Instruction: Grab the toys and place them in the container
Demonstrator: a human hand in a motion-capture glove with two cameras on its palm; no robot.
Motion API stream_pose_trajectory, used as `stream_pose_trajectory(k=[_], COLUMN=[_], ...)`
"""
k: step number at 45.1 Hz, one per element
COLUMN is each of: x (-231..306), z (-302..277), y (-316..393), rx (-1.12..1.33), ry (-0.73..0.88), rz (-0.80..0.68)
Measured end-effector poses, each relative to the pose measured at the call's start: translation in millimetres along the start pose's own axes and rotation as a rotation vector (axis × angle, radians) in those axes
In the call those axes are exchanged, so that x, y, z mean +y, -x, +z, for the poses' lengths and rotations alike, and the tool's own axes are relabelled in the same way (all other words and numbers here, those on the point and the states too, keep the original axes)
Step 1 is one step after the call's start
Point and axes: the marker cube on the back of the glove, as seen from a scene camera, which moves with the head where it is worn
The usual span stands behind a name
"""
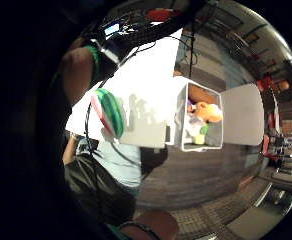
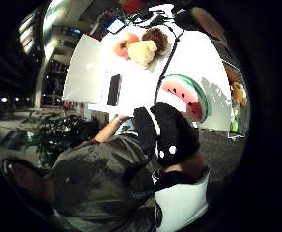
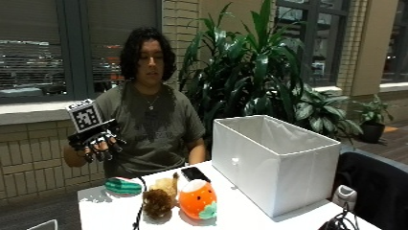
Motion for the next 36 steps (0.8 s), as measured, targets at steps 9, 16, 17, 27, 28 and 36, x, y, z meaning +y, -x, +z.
stream_pose_trajectory(k=[9, 16, 17, 27, 28, 36], x=[-5.8, -27.3, -30.8, -49.1, -50.4, -42.6], z=[8.8, 39.6, 48.3, 131.2, 134.0, 92.2], y=[0.6, -2.3, -3.1, -6.9, -6.1, 28.5], rx=[-0.008, -0.008, -0.002, 0.143, 0.174, 0.219], ry=[-0.013, -0.061, -0.068, -0.096, -0.148, -0.353], rz=[0.006, -0.013, -0.017, 0.068, 0.082, 0.138])
